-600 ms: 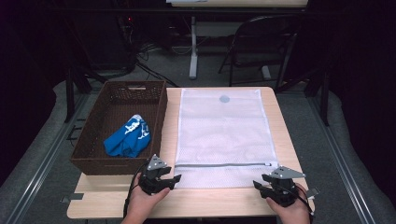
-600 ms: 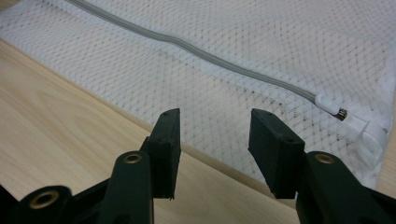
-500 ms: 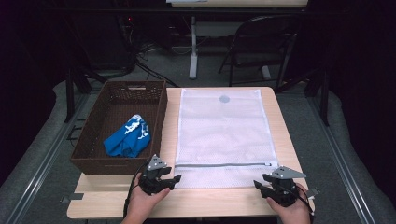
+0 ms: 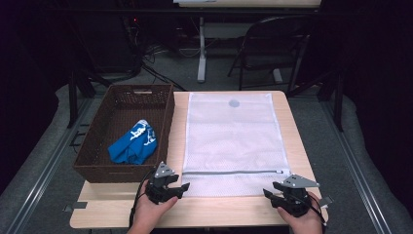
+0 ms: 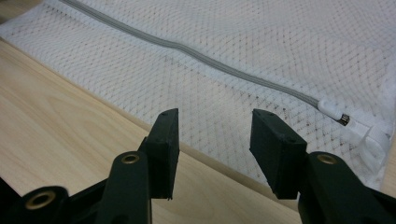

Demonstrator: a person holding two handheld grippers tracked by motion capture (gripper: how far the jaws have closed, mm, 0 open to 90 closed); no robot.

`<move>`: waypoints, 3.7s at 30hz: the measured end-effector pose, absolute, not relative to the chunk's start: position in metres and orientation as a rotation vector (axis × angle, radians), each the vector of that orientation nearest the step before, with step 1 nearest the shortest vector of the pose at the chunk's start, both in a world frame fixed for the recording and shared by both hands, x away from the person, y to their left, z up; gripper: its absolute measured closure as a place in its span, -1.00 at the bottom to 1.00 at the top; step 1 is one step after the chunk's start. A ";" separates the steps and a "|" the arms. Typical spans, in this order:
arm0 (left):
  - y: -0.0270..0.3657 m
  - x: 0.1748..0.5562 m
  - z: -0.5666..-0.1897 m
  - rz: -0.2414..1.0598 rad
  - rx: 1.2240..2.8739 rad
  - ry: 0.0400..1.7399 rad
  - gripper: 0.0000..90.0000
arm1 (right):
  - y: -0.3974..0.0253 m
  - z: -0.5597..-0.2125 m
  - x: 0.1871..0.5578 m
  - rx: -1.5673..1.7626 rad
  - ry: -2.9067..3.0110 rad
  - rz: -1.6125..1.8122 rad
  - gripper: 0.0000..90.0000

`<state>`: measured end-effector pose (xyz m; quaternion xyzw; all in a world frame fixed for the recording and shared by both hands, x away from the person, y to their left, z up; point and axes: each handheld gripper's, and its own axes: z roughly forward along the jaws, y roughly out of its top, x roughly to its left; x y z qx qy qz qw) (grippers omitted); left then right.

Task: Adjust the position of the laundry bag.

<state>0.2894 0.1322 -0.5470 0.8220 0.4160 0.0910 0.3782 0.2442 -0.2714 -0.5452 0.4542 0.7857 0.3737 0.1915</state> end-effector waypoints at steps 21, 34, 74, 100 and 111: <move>0.111 0.305 -0.564 0.293 2.156 1.141 -0.01 | -0.278 -0.545 0.251 1.303 2.158 1.043 0.11; 0.108 0.316 -0.574 0.326 2.169 1.185 -0.02 | -0.280 -0.546 0.253 1.315 2.149 1.049 0.10; 0.101 0.330 -0.578 0.395 2.188 1.149 -0.07 | -0.325 -0.537 0.290 1.468 1.986 0.936 0.05; 0.101 0.329 -0.578 0.398 2.179 1.153 -0.08 | -0.339 -0.578 0.311 1.570 2.045 0.871 -0.06; 0.101 0.329 -0.579 0.400 2.176 1.155 -0.07 | -0.335 -0.578 0.309 1.515 2.068 0.867 0.16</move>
